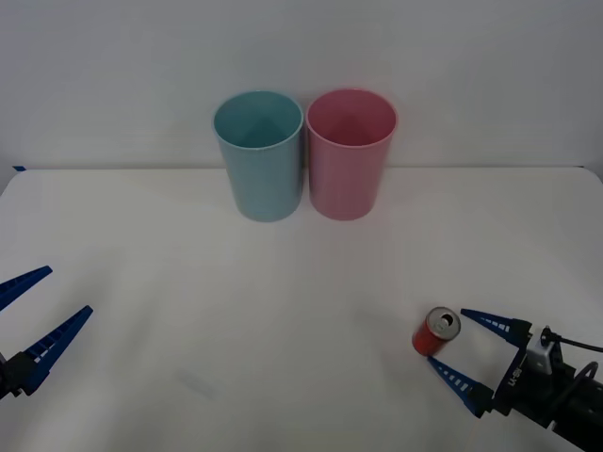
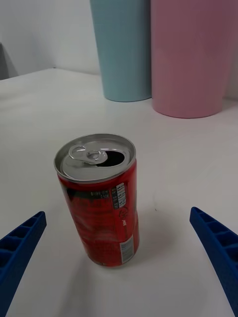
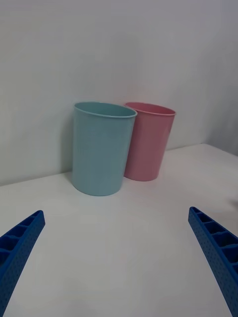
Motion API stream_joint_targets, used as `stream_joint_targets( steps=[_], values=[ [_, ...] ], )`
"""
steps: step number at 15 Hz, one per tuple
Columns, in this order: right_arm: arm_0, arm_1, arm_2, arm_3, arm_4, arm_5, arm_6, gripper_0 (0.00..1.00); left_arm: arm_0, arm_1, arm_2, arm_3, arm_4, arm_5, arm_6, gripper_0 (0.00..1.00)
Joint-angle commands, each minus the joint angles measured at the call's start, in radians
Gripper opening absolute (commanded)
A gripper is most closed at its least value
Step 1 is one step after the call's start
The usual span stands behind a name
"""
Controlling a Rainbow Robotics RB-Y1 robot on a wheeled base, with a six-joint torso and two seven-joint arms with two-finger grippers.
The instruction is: Grasp the object on the table and drop it into the matching bin: aluminum can to the light blue bin, PET bottle to the pink bin.
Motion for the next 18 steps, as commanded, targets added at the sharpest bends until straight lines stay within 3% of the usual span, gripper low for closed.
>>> stream_joint_targets(
  steps=[1,12,14,15,16,18],
  values=[
    [-0.016,0.018,0.030,0.000,-0.001,0.045,0.014,1.00,0.000,0.000,0.000,0.000,0.000,0.000,0.000,1.00],
    [-0.045,0.047,0.090,0.000,-0.003,0.129,0.036,1.00,0.000,0.000,0.000,0.000,0.000,0.000,0.000,1.00],
    [-0.045,0.047,0.090,0.000,-0.008,0.129,0.039,0.19,0.000,0.000,0.000,0.000,0.000,0.000,0.000,1.00],
    [-0.045,0.047,0.090,0.000,-0.012,0.129,0.039,0.05,0.000,0.000,0.000,0.000,0.000,0.000,0.000,1.00],
    [-0.045,0.047,0.091,0.000,-0.014,0.129,0.040,0.00,0.000,0.000,0.000,0.000,0.000,0.000,0.000,1.00],
    [-0.045,0.047,0.093,0.000,-0.017,0.129,0.039,0.00,0.000,0.000,0.000,0.000,0.000,0.000,0.000,1.00]
  ],
)
